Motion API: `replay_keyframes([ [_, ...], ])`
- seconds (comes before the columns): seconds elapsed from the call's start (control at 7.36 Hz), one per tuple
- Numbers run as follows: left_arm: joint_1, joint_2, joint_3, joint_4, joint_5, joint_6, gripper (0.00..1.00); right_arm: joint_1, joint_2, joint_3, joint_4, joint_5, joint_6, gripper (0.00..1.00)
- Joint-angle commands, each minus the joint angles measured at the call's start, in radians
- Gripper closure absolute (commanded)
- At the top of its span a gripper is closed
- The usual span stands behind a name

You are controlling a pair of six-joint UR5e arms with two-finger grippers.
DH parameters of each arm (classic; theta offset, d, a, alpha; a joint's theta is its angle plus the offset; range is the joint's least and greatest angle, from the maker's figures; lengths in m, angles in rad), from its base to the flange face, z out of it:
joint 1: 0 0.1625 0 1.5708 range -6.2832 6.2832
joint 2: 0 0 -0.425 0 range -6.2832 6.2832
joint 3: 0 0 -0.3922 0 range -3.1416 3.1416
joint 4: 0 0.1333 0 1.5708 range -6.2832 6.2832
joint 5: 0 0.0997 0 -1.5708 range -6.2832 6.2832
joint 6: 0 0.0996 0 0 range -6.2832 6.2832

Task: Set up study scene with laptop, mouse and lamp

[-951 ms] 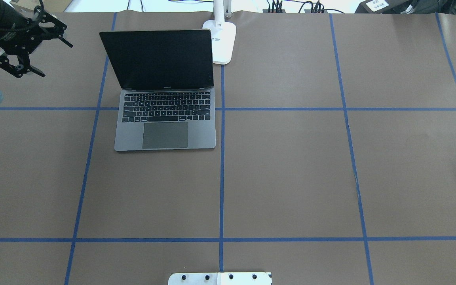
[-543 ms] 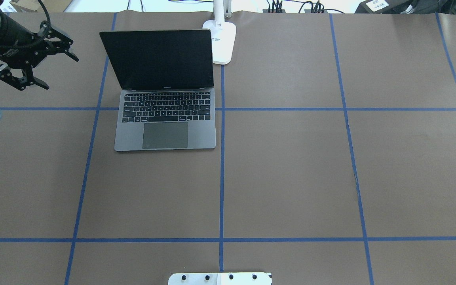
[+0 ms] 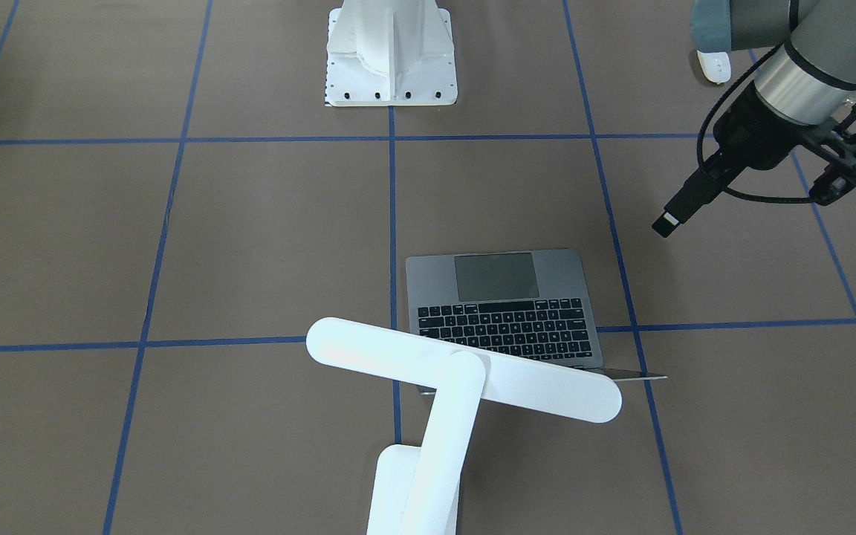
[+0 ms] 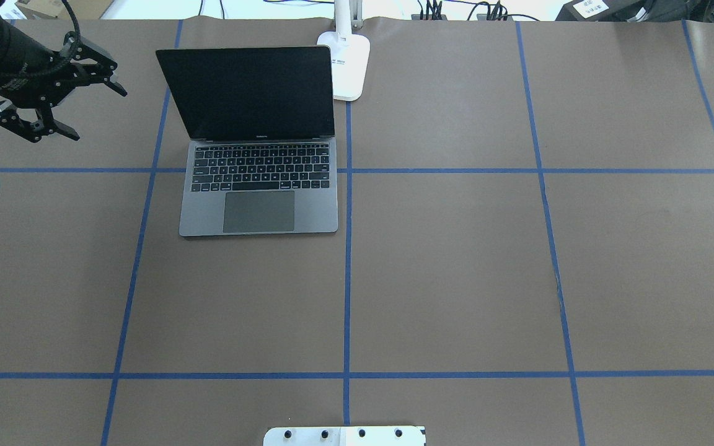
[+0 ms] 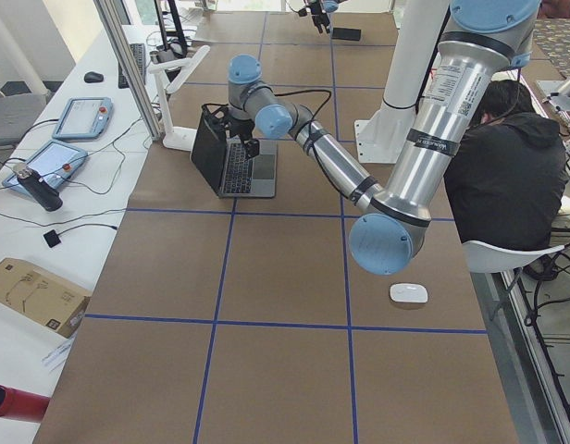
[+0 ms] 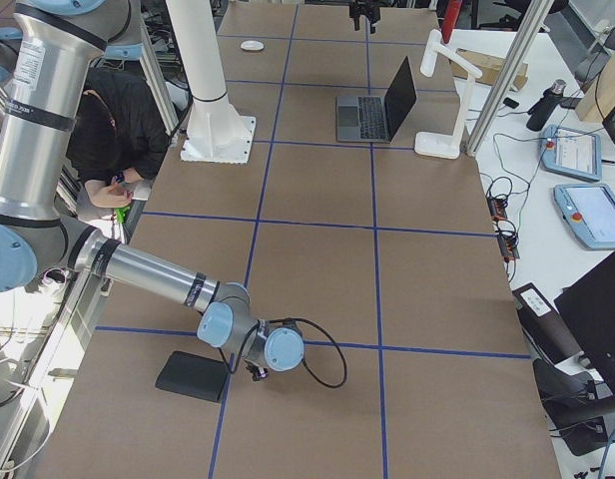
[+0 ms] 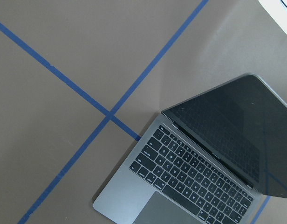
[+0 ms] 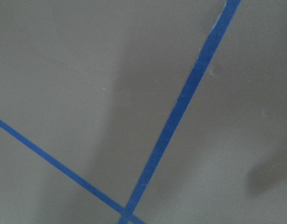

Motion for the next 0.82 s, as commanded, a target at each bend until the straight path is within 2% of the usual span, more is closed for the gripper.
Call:
replay_keyframes([
  [0.0, 0.001, -0.004, -0.010, 0.001, 0.001, 0.000, 0.00, -0.001, -0.034, -0.020, 0.000, 0.000, -0.044, 0.01],
  [0.27, 0.021, -0.005, -0.012, 0.002, 0.039, -0.002, 0.00, -0.010, -0.043, -0.050, 0.000, -0.003, -0.075, 0.01],
  [0.68, 0.050, -0.013, -0.008, 0.004, 0.053, -0.005, 0.00, 0.010, -0.032, -0.055, 0.000, -0.069, -0.086, 0.01],
])
